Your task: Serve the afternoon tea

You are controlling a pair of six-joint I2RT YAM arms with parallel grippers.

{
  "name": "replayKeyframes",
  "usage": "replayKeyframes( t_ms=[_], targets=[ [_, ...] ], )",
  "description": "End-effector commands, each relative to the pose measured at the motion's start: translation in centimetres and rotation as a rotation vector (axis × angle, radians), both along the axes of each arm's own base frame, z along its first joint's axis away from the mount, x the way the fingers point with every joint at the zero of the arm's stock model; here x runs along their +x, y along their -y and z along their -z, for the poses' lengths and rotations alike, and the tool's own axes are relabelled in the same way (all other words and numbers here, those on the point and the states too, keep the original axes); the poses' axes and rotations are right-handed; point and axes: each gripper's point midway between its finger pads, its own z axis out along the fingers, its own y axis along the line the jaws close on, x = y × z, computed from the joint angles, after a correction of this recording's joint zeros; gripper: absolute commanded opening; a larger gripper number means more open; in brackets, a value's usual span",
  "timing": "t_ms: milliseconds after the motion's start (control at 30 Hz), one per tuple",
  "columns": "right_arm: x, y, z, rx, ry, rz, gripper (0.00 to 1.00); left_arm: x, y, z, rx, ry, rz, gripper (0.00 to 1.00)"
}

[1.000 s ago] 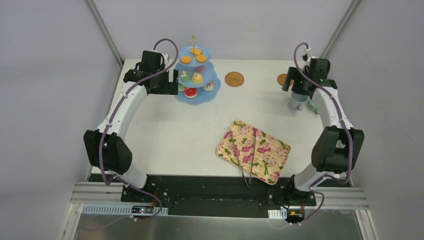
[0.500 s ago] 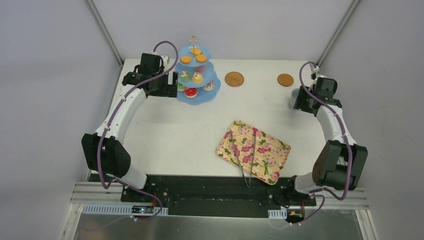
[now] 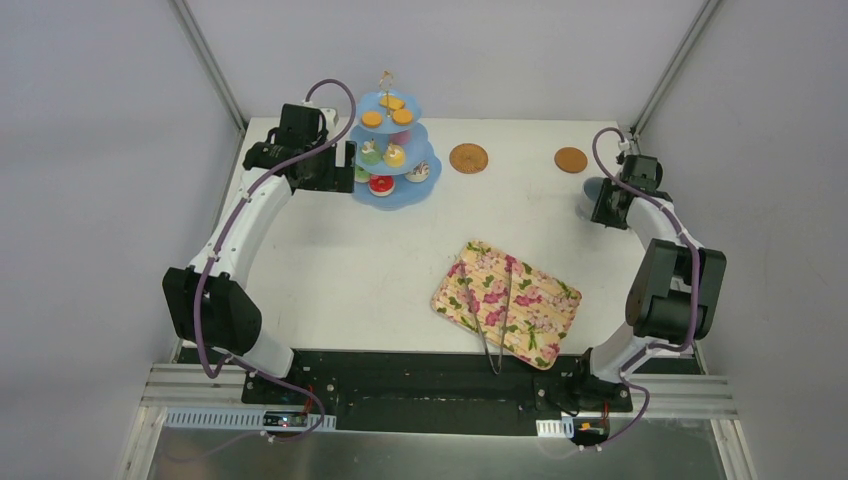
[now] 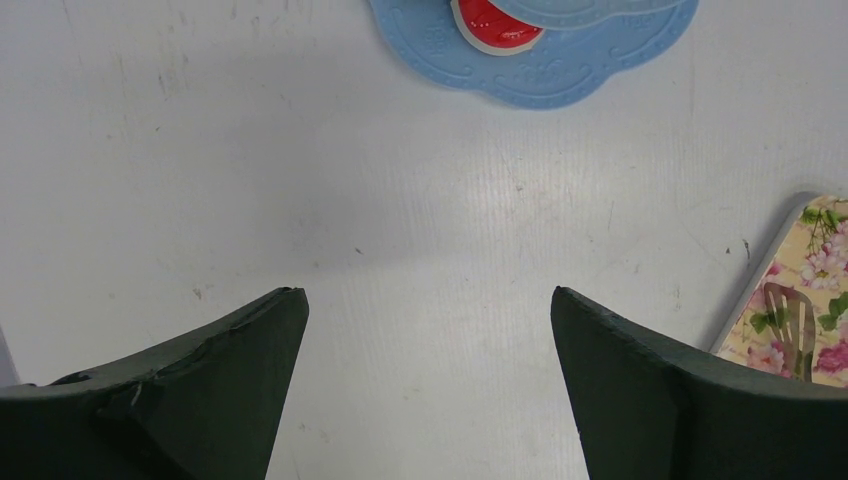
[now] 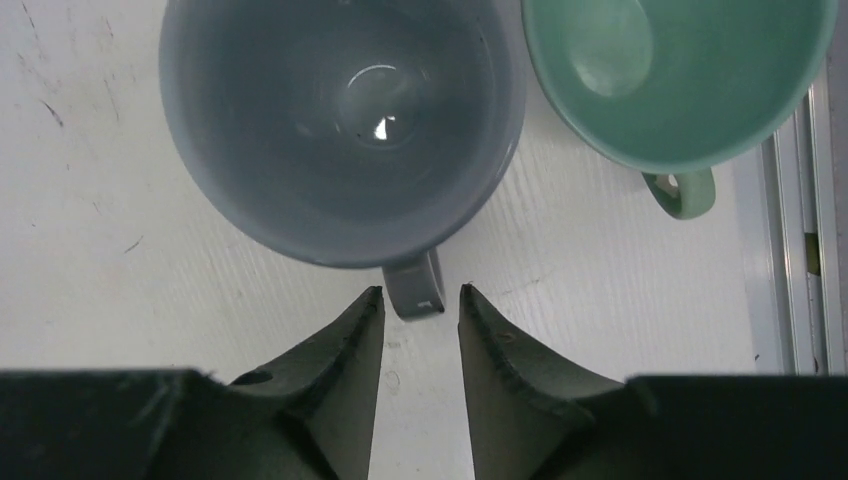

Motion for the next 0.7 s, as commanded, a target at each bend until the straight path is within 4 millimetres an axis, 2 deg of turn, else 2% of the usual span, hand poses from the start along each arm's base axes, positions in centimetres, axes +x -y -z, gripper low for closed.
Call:
replayKeyframes(
  t_ms=[0, 100, 200, 300, 333, 467, 667],
  targets=[
    [2.9, 0.6, -1.5, 0.006, 0.075, 0.018, 0.33, 0.3, -0.3, -1.8, -0.018, 0.032, -0.011, 0.97],
    [2.9, 0.8, -1.2, 0.003, 0.068, 0.035, 0.27, 0.3, 0.0, -1.9, -0.030, 0.032, -0.007, 0.97],
    [2.7, 0.5, -1.3, 0.004, 0.060, 0.012, 0.16, 0.7, 0.2, -2.0, -0.036, 0.034, -0.005, 0.97],
    [3.1, -1.0, -2.3, 0.052, 0.082, -0.037, 0.00, 0.9, 0.2, -2.2, -0.038, 0.033, -0.003, 0.97],
    [3.6, -1.4, -3.0, 0.074, 0.099, -0.029, 0.00, 0.9, 0.3, -2.2, -0.040, 0.033, -0.002, 0.97],
    [6.1, -4.2, -5.3, 0.071, 0.155, -0.055, 0.00, 0.7, 0.4, -1.7, -0.044, 0.023, 0.002, 0.97],
    [11.5, -11.3, -7.7, -0.003, 0.202, -0.175, 0.00, 0.6, 0.0, -2.2, -0.030, 0.031, -0.007, 0.97]
  ],
)
